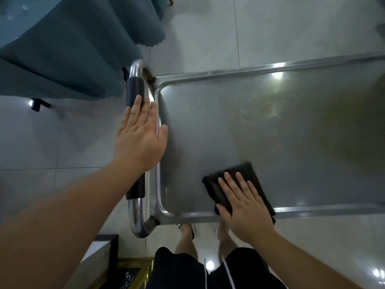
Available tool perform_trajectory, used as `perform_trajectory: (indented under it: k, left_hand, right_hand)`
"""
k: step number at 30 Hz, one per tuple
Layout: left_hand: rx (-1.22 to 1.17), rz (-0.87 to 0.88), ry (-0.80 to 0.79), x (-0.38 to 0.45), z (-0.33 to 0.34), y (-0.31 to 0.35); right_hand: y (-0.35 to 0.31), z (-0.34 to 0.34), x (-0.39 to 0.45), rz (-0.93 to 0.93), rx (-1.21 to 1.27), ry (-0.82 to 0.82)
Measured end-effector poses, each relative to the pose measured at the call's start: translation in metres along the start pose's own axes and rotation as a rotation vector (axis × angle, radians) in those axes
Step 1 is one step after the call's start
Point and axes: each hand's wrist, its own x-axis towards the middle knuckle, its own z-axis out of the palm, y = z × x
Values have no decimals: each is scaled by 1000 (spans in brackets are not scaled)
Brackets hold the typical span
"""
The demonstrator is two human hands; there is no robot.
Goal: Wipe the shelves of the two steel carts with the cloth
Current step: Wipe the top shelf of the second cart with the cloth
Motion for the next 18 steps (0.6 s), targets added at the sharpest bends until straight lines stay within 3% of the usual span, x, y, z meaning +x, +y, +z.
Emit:
perform_trajectory:
  k: [7,13,18]
  left_hand:
    - [45,-8,80,0,5,5]
    - [51,-27,88,1,3,9]
    - [95,-37,90,6,4,9]
  right_hand:
    - [24,-42,125,153,56,142]
    - [47,-98,270,177,107,54]
    - [48,-112,307,232,116,37]
